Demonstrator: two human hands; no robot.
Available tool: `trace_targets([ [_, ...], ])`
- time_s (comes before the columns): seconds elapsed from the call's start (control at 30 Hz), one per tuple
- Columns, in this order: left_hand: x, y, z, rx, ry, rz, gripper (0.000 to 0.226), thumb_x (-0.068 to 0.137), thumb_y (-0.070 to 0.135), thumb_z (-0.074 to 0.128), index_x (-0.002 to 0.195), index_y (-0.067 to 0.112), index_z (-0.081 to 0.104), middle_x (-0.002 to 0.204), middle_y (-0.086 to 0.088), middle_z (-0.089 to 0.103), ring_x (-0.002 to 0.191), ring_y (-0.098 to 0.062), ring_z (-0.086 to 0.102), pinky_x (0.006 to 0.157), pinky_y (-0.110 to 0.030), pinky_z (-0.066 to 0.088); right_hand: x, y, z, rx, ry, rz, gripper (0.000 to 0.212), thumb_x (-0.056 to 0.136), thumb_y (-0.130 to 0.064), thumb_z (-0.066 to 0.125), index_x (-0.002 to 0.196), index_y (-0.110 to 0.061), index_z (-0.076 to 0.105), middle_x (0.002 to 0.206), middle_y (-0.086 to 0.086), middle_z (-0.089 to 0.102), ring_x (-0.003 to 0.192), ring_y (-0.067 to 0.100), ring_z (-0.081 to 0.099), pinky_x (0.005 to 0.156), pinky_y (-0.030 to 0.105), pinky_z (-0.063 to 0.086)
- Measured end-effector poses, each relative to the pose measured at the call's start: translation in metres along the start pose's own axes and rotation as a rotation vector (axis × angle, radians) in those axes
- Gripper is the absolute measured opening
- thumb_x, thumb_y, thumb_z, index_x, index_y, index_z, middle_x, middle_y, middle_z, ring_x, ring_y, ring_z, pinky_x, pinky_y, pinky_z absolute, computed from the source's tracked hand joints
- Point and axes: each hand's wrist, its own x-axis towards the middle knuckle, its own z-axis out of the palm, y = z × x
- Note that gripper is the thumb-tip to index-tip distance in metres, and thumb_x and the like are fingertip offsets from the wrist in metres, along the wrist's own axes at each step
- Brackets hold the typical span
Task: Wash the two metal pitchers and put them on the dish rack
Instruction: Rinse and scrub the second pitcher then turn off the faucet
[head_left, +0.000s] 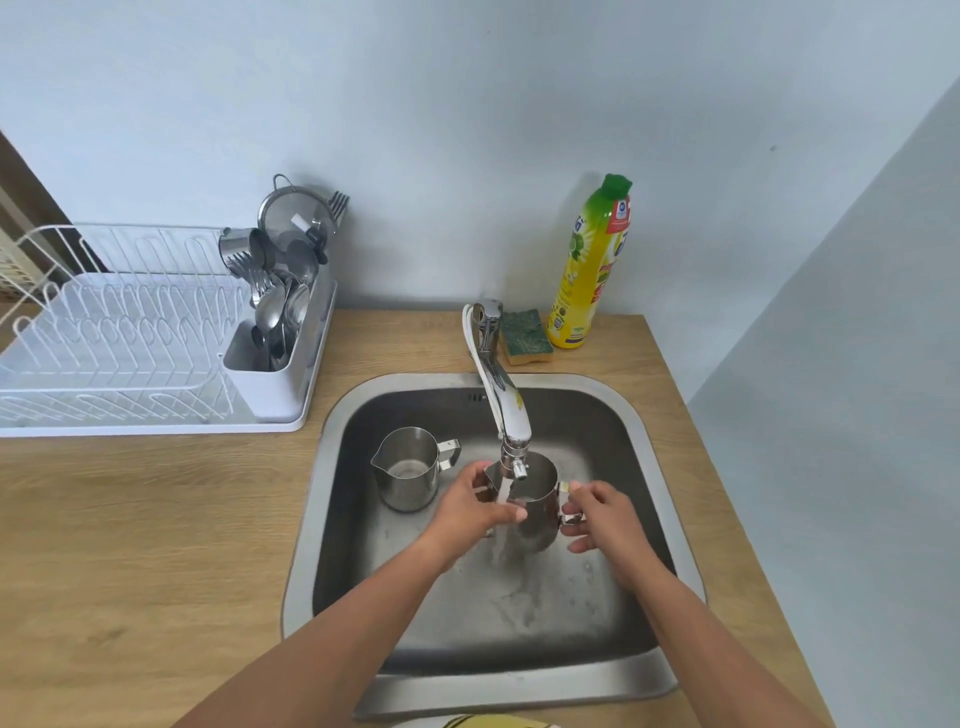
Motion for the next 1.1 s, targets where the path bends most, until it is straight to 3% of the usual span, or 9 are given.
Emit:
trace_targets([
  [0.13,0.006,0.006,0.008,0.070,0.039,0.067,0.071,0.055,0.020,0.092,0.116,0.025,0.058,0.112,0.002,0.070,0.107,-0.018,0.066,0.097,-0.038,0.053,-0.005,0.001,-0.006,0.049,0.060,-0.068,0.022,0.099,-0.022,0.052,0.102,-0.003,0.062,0.097,0.014,0.068,0.076,0.026,0.066,0.060,0.037,0.056],
  [0.23,0.007,0.015,0.013,0.094,0.016,0.116,0.077,0.051,0.032,0.093,0.119,0.030,0.056,0.113,0.004,0.070,0.107,-0.017,0.066,0.098,-0.042,0.053,-0.005,0.003,-0.011,0.065,0.112,-0.124,0.020,0.099,-0.023,0.052,0.102,-0.007,0.062,0.099,0.012,0.069,0.084,0.031,0.070,0.065,0.041,0.059],
  [0.33,0.007,0.024,0.017,0.094,-0.016,0.159,0.075,0.058,0.020,0.091,0.124,0.022,0.055,0.115,-0.001,0.071,0.110,-0.019,0.066,0.101,-0.042,0.051,-0.004,0.003,-0.014,0.119,0.160,-0.143,0.016,0.099,-0.024,0.052,0.096,-0.012,0.062,0.098,0.010,0.070,0.083,0.030,0.070,0.063,0.039,0.059],
  [0.5,0.025,0.012,0.020,0.157,-0.025,0.183,0.077,0.052,0.043,0.092,0.121,0.030,0.058,0.111,0.000,0.073,0.107,-0.019,0.068,0.097,-0.050,0.052,-0.002,0.004,-0.018,0.148,0.190,-0.118,0.017,0.099,-0.025,0.051,0.096,-0.013,0.062,0.100,0.009,0.071,0.085,0.030,0.071,0.060,0.035,0.059],
  [0.6,0.009,0.023,0.020,0.196,0.014,0.181,0.077,0.051,0.045,0.089,0.120,0.034,0.057,0.110,0.006,0.072,0.107,-0.014,0.066,0.098,-0.045,0.051,-0.001,0.009,-0.015,0.145,0.159,-0.095,0.020,0.100,-0.025,0.049,0.102,-0.010,0.061,0.101,0.012,0.070,0.088,0.033,0.071,0.063,0.039,0.060],
  [0.73,-0.006,0.019,0.010,0.187,0.082,0.178,0.064,0.058,0.026,0.091,0.112,0.029,0.056,0.107,0.008,0.066,0.104,-0.009,0.060,0.089,-0.024,0.047,-0.002,0.017,-0.001,0.143,0.081,-0.061,0.018,0.101,-0.022,0.046,0.103,-0.009,0.059,0.102,0.014,0.069,0.083,0.033,0.071,0.062,0.039,0.059],
  [0.97,-0.023,0.001,-0.012,0.102,0.113,0.150,0.067,0.062,-0.004,0.086,0.112,0.026,0.052,0.110,0.003,0.065,0.105,-0.007,0.061,0.085,-0.013,0.046,0.003,0.022,0.027,0.130,-0.012,-0.059,0.014,0.099,-0.015,0.048,0.090,-0.012,0.058,0.103,0.014,0.064,0.085,0.027,0.064,0.065,0.037,0.060],
  [1.1,-0.031,-0.008,-0.018,0.119,0.145,0.149,0.071,0.064,-0.003,0.086,0.110,0.035,0.048,0.112,0.012,0.065,0.106,0.001,0.060,0.083,-0.012,0.045,0.002,0.021,0.033,0.069,-0.056,-0.093,0.019,0.100,-0.013,0.045,0.083,-0.013,0.054,0.098,0.010,0.060,0.090,0.023,0.060,0.071,0.035,0.061],
])
